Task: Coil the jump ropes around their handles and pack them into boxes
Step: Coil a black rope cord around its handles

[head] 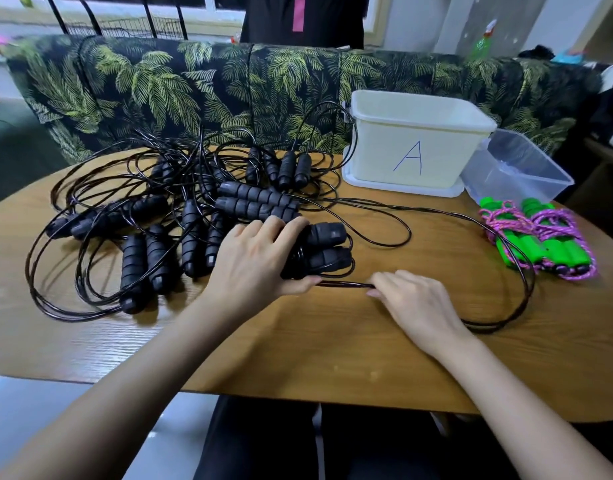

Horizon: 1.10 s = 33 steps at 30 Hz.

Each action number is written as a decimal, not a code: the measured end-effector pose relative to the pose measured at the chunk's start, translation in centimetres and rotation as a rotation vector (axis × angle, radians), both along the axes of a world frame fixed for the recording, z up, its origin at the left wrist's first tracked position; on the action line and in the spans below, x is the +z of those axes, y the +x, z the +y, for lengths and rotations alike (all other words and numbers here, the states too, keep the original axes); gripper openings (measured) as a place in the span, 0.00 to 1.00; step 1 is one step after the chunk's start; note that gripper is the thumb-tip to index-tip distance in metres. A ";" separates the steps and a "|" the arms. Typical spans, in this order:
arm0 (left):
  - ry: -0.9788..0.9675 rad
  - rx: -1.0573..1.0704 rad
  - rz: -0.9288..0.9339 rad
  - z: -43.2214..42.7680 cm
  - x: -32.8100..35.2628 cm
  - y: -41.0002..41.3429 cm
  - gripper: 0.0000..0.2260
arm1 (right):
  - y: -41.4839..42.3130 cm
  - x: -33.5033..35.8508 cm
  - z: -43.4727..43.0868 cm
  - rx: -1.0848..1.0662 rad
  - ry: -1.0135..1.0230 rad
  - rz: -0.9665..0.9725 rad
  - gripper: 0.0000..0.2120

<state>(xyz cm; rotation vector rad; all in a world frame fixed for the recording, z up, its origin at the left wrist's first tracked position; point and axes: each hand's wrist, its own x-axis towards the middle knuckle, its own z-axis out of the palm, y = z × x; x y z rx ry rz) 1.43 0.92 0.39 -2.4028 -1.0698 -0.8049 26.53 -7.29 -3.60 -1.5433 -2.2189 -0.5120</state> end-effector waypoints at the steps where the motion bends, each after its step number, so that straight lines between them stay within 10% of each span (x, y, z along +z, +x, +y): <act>1: 0.009 -0.004 0.008 0.2 0.0 -0.2 0.35 | 0.4 0.1 0.1 -0.010 -0.008 -0.001 0.14; 9: -0.040 0.002 -0.068 0.9 0.5 -1.5 0.35 | 3.3 1.4 1.2 -0.046 -0.448 0.478 0.07; 26: -0.076 -0.102 -0.101 1.4 1.1 -3.1 0.37 | 3.5 5.6 3.3 -0.092 -0.660 0.945 0.12; 33: -0.014 -0.225 0.120 -1.8 1.0 1.3 0.42 | -1.1 9.2 8.0 -0.167 -0.457 0.837 0.12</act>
